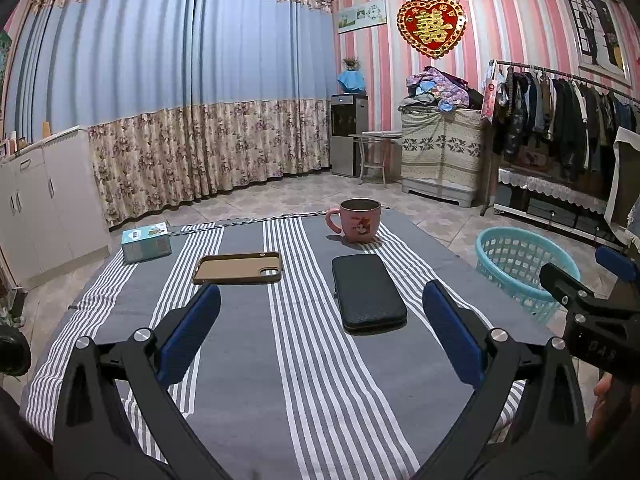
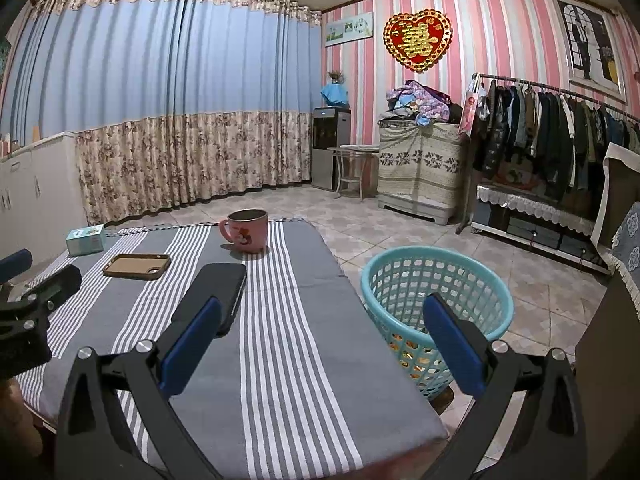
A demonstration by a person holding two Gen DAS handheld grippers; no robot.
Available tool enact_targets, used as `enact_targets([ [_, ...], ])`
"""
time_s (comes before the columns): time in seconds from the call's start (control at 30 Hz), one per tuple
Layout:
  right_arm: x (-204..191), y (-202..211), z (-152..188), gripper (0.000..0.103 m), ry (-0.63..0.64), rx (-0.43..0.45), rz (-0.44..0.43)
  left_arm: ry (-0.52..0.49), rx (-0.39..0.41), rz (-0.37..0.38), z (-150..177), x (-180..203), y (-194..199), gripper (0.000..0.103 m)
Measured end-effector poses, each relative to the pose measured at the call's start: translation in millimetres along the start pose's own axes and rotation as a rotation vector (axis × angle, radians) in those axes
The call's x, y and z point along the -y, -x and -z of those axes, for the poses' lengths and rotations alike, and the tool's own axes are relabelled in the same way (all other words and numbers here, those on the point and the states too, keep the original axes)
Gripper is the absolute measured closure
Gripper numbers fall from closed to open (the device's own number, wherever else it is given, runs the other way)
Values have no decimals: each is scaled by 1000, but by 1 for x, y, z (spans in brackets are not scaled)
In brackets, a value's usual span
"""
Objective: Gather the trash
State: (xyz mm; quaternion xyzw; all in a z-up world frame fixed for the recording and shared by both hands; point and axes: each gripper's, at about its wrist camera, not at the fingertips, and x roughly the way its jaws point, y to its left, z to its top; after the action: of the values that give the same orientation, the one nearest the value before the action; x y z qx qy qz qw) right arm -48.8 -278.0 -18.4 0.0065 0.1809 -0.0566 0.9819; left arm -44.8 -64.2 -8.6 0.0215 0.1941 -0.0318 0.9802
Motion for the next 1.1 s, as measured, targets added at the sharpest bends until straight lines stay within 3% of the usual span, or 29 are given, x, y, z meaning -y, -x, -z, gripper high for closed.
enact_targets([
  [1.1, -8, 2, 3, 4, -3, 15, -5, -20, 3, -4, 5, 2, -1, 5],
])
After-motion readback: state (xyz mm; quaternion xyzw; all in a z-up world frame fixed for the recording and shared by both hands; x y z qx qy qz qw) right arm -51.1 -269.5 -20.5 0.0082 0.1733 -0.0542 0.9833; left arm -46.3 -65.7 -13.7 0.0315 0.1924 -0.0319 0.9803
